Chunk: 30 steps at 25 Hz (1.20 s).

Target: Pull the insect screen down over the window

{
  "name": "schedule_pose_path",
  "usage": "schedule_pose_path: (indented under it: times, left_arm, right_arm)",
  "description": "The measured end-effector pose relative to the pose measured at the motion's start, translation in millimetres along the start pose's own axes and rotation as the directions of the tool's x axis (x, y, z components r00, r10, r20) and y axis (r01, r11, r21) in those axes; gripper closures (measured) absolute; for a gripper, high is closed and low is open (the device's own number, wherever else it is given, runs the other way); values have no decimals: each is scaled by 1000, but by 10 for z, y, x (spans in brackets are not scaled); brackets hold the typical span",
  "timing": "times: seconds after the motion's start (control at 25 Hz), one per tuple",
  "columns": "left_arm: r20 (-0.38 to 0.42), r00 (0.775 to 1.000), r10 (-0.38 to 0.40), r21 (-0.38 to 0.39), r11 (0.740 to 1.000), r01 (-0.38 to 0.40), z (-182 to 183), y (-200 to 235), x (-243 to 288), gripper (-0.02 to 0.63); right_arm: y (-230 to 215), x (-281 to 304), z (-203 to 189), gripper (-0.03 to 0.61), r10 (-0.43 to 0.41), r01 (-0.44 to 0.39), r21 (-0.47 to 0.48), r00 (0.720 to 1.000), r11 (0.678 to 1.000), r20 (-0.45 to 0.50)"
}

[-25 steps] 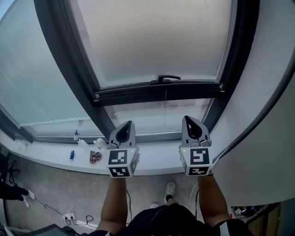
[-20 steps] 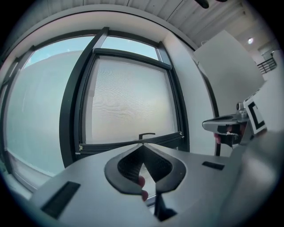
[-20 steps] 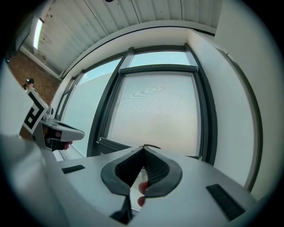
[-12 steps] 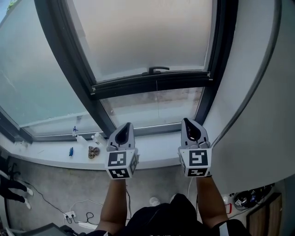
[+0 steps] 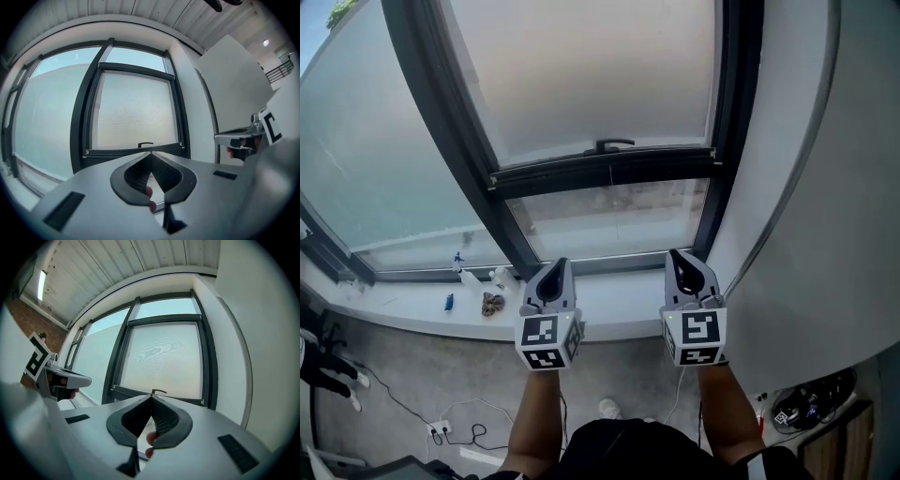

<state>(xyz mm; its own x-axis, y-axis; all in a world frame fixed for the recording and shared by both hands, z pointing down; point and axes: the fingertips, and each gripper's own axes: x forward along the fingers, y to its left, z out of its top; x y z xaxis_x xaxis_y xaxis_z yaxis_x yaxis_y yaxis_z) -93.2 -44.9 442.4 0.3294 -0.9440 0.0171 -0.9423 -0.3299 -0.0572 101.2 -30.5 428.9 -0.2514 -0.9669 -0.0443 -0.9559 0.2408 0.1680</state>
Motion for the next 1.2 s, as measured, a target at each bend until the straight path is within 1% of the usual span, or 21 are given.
schedule_pose_path:
  times: [0.16, 0.36, 0.48, 0.68, 0.84, 0.96, 1.2]
  left_arm:
    - [3, 1000, 4, 6, 1000, -4, -20, -174, -168, 611]
    - [2, 1000, 26, -1, 1000, -26, -94, -236, -385, 611]
    - [-17, 999, 46, 4, 999, -46, -209, -267, -488, 611]
    - [-17, 1000, 25, 31, 999, -25, -297, -415, -625, 611]
    - [-29, 1000, 6, 26, 1000, -5, -320, -536, -760, 611]
    - [-31, 1000, 1, 37, 999, 0, -344, -597, -829, 611]
    - [-25, 1000, 9, 29, 1000, -9, -368, -570, -859, 611]
  right_arm:
    - [28, -196, -103, 574, 11, -11, 26, 1000, 1000, 0]
    - [119, -386, -214, 574, 18, -18, 9, 1000, 1000, -12]
    - [193, -493, -244, 574, 35, -35, 7, 999, 999, -12]
    - [268, -671, -294, 575, 47, -47, 16, 999, 999, -2]
    - [326, -781, -374, 575, 63, -63, 21, 998, 998, -22]
    - [369, -849, -394, 575, 67, -67, 30, 997, 997, -29]
    - [364, -912, -425, 575, 33, -33, -20, 999, 999, -19]
